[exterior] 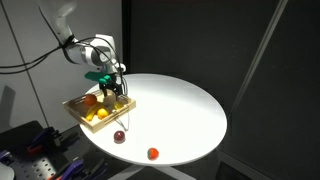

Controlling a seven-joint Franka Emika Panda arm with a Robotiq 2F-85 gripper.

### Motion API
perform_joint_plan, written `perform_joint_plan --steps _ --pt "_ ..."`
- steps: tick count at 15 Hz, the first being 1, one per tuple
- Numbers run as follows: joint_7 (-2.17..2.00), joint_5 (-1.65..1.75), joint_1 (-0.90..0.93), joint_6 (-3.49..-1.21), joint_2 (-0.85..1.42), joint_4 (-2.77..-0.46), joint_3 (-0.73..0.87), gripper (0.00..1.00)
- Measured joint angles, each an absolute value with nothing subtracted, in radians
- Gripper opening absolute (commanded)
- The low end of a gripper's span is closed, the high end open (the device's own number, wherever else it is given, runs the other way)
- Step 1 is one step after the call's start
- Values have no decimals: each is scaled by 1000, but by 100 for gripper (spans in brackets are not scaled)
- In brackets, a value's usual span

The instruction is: Put the lemon in the box.

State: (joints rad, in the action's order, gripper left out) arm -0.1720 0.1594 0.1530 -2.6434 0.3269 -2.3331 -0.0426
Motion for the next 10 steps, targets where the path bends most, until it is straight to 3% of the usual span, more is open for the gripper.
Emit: perform_joint_plan --steps 10 --pt "-328 80 151 -2602 195 -2403 -30 100"
